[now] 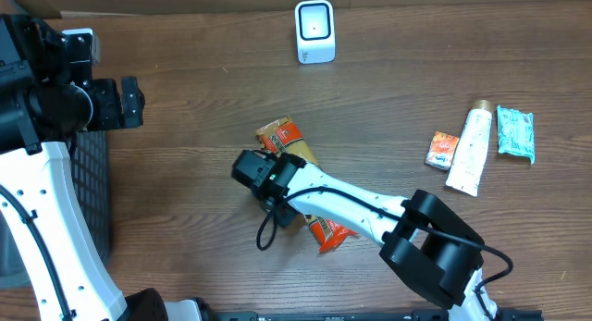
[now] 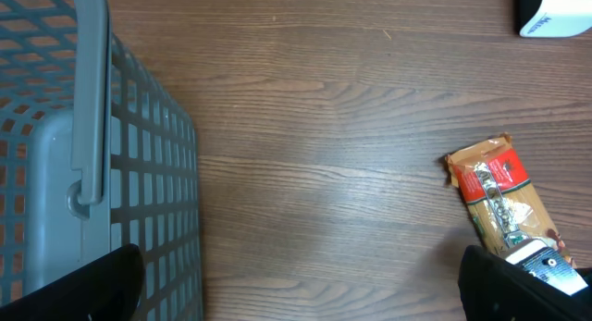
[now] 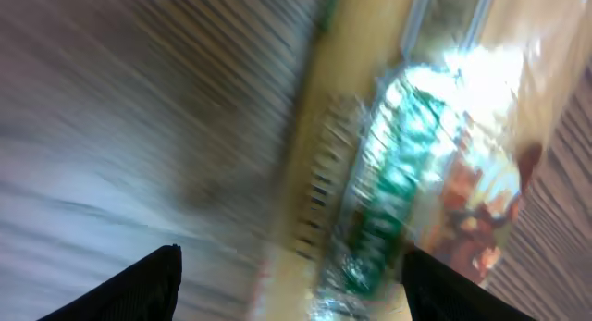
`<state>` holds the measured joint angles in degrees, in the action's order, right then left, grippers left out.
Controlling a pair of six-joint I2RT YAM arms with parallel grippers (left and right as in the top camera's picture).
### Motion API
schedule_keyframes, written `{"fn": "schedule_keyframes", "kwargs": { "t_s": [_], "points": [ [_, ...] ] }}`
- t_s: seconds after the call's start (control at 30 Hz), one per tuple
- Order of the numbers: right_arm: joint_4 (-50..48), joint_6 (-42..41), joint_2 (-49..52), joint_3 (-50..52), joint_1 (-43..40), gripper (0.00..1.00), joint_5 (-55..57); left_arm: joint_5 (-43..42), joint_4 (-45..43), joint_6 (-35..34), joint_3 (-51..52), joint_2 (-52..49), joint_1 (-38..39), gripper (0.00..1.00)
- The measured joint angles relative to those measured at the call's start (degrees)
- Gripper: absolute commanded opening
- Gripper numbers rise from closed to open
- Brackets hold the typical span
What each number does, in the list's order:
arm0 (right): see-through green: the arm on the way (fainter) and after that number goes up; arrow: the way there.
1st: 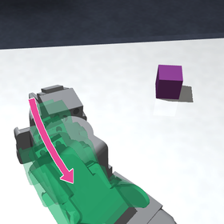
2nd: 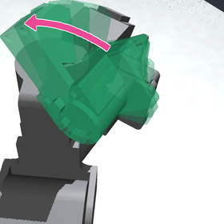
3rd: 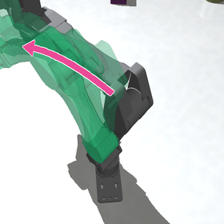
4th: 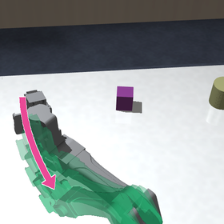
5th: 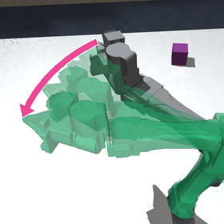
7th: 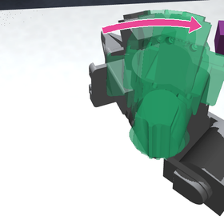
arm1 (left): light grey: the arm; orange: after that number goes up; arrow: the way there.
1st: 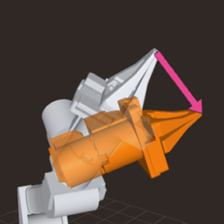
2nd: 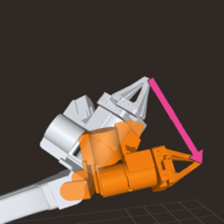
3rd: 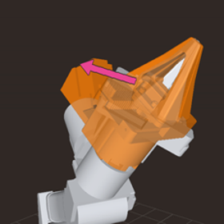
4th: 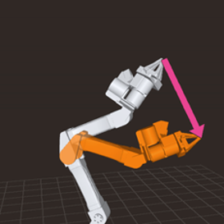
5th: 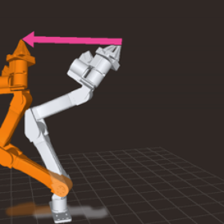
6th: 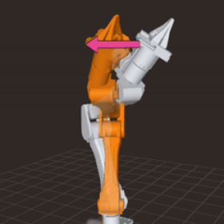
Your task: Scan the item barcode
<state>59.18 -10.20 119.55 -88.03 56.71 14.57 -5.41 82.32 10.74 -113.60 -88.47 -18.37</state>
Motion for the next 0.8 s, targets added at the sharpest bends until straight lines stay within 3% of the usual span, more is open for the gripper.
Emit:
{"fn": "schedule_keyframes", "kwargs": {
  "t_s": [0.3, 0.33, 0.37, 0.47, 0.5, 0.63, 0.8],
  "points": [
    [-1.1, 1.5, -0.8, 5.7, -1.8, 0.73, 5.3, 0.0, 0.0, 0.0, 0.0, 0.0, 0.0, 1.00],
    [-1.1, 1.5, -0.9, 5.8, -1.9, 0.69, 5.3, 0.0, 0.0, 0.0, 0.0, 0.0, 0.0, 1.00],
    [-1.2, 1.6, -1.0, 6.1, -1.9, 0.56, 5.6, 0.0, 0.0, 0.0, 0.0, 0.0, 0.0, 1.00],
    [-1.3, 1.8, -1.0, 6.5, -2.4, 0.32, 7.0, 0.0, 0.0, 0.0, 0.0, 0.0, 0.0, 1.00],
    [-1.3, 1.9, -1.1, 6.5, -2.6, 0.29, 7.2, 0.0, 0.0, 0.0, 0.0, 0.0, 0.0, 1.00],
    [-0.9, 2.2, -2.1, 6.5, -3.9, 0.04, 7.1, 0.0, 0.0, 0.0, 0.0, 0.0, 0.0, 1.00],
    [0.7, 2.4, -3.0, 5.4, -7.4, 0.04, 3.5, 0.0, 0.0, 0.0, 0.0, 0.0, 0.0, 1.00]
  ]
}}
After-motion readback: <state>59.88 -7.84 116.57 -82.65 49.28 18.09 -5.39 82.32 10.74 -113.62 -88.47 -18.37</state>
